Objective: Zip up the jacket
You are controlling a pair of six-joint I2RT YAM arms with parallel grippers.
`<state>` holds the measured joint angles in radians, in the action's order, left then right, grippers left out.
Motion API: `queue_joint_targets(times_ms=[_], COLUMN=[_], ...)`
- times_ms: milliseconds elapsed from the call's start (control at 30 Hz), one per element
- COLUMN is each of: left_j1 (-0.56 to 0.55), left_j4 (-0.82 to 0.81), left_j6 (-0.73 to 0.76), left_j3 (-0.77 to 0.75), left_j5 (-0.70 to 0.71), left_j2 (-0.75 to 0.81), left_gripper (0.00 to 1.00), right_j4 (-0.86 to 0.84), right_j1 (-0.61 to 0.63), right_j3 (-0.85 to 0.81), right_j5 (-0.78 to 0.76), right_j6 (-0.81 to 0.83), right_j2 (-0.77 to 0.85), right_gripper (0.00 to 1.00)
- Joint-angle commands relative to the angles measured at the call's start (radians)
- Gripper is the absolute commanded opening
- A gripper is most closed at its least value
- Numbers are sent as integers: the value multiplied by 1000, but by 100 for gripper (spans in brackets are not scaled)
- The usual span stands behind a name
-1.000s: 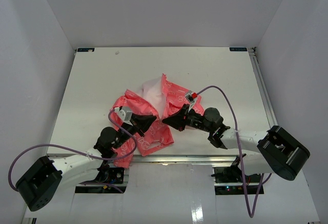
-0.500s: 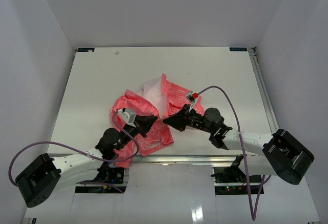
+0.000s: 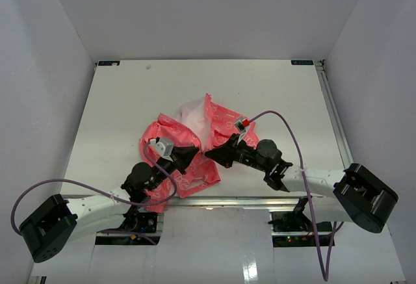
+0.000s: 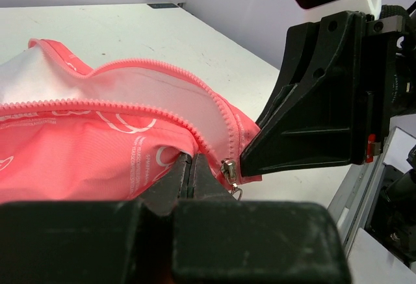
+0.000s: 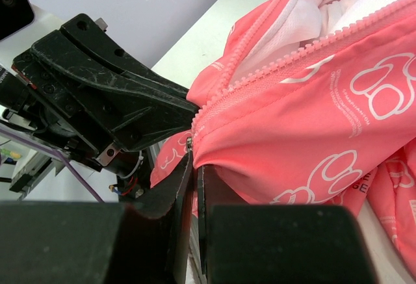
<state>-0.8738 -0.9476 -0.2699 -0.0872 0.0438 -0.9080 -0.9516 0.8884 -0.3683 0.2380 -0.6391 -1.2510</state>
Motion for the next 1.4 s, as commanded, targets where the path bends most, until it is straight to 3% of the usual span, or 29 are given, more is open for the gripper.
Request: queue_joint_targets(times_ms=[0, 367, 1367], left_j1=[-10, -10, -13], left_j4=[6, 25, -35], left_j6=[1, -2, -12], left_j3=[-6, -28, 5], left_j5=[-76, -160, -82], left_j2=[35, 5, 4], left_gripper=[0, 0, 0], right_j4=[-64, -24, -206], right_j1=[4, 3, 3], right_j3=[-22, -28, 30], right_j5=[-74, -61, -75], right_j6=[46, 76, -27], right_j2=[13, 43, 47], right_gripper=[8, 8, 8])
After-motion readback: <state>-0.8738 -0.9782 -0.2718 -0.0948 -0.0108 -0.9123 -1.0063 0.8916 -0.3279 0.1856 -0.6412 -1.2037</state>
